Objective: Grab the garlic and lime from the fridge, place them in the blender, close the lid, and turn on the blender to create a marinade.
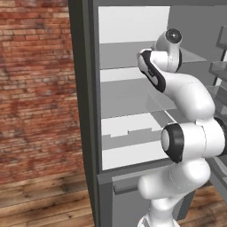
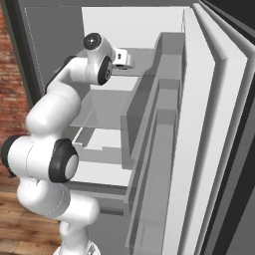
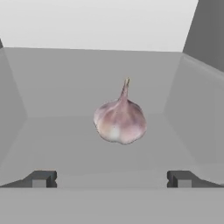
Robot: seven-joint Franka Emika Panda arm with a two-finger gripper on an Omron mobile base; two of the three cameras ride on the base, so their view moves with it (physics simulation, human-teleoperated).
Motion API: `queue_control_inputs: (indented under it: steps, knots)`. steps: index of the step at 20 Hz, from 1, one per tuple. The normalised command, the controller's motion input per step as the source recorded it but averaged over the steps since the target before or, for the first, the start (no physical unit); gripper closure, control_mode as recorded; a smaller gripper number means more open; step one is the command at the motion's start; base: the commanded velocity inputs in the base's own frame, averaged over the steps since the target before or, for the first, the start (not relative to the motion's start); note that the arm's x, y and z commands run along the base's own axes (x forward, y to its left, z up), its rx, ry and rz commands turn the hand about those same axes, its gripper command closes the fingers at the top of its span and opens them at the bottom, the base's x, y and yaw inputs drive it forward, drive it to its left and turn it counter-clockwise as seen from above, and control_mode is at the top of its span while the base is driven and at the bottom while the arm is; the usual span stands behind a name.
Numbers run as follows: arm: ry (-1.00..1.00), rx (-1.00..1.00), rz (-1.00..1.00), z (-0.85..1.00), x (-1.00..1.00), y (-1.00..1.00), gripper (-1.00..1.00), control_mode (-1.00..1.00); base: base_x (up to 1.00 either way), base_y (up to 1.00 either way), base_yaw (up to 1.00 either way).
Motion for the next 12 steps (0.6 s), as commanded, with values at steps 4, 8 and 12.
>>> queue_control_inputs:
  steps: [4, 8, 12]
  knots:
    - [0.00, 0.00, 0.00, -0.14, 0.09, -0.14, -1.00, -1.00, 0.00, 0.00, 0.00]
    - [0.00, 0.00, 0.00, -0.14, 0.18, -0.04, -1.00, -1.00, 0.00, 0.00, 0.00]
    - [0.00, 0.00, 0.00, -0.07, 0.31, 0.00, -1.00, -1.00, 0.00, 0.00, 0.00]
